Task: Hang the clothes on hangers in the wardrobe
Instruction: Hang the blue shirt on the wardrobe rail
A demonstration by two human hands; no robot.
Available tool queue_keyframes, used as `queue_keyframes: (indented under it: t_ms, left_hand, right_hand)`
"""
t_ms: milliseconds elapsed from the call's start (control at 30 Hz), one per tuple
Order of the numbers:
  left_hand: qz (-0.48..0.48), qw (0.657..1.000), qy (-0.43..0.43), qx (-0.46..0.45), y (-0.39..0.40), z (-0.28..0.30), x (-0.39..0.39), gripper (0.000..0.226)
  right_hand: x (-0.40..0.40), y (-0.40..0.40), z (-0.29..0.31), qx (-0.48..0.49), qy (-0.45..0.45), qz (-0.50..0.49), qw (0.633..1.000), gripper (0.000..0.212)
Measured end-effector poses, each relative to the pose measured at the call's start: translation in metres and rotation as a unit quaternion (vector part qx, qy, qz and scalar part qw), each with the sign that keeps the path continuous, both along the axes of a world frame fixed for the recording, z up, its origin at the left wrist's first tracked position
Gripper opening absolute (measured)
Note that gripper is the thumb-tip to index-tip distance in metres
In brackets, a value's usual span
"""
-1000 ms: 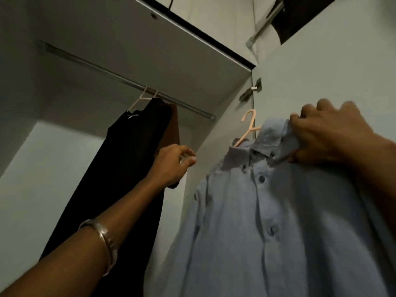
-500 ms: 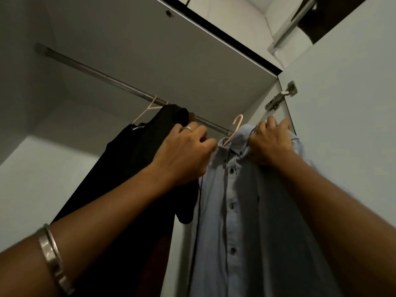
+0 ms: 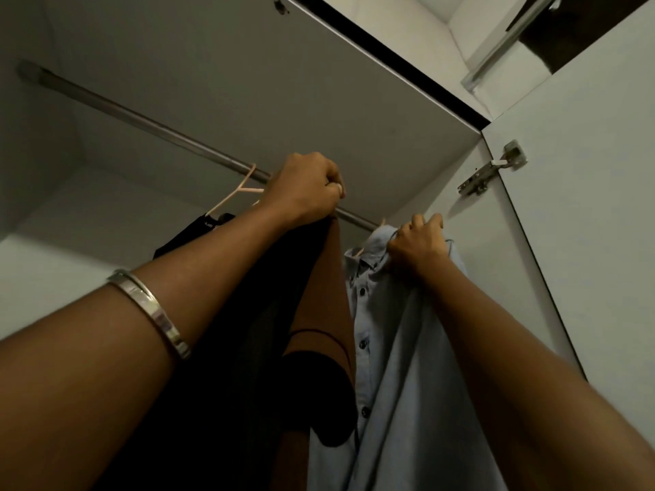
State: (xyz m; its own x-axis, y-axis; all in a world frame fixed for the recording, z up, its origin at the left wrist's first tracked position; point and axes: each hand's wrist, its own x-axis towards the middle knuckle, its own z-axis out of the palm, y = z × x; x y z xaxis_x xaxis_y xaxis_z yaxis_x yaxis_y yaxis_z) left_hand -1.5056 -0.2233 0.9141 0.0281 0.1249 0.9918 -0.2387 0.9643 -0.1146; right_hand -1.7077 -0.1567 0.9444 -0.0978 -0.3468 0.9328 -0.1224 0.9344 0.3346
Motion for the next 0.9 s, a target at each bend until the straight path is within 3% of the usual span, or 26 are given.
queue_keyframes:
  t_ms: [167, 333, 467, 633, 733, 833, 900]
  left_hand:
    - [0.022, 1.000, 0.013, 0.001, -0.004, -0.005, 0.003, 0.019]
    - [0.085, 0.995, 0.045, -0.017, -0.006, -0.019, 0.002, 0.022]
    - [0.159, 0.982, 0.084, -0.056, 0.004, -0.034, -0.002, 0.023]
    - [0.193, 0.979, 0.030, -0.061, 0.038, -0.077, 0.002, 0.021]
    - [0.180, 0.982, 0.002, -0.063, 0.059, -0.117, 0.000, 0.022]
    - [0.150, 0.985, -0.069, -0.050, 0.085, -0.170, -0.007, 0.023]
    - [0.137, 0.981, -0.126, -0.047, 0.103, -0.204, -0.013, 0.022]
  right_hand:
    - [-0.015, -0.003, -0.005, 0.050, 0.027, -0.039, 0.998, 0.060]
    - [-0.025, 0.009, -0.020, 0.052, 0.044, 0.038, 0.997, 0.043]
    - [-0.015, 0.030, -0.042, 0.037, 0.017, 0.099, 0.994, 0.042]
    - [0.001, 0.082, -0.090, 0.063, -0.057, 0.089, 0.992, 0.044]
    - [0.005, 0.109, -0.126, 0.053, -0.097, 0.131, 0.985, 0.039]
    - [0.010, 0.137, -0.180, 0.038, -0.119, 0.181, 0.975, 0.024]
    - [0.015, 0.159, -0.219, 0.049, -0.107, 0.178, 0.977, 0.028]
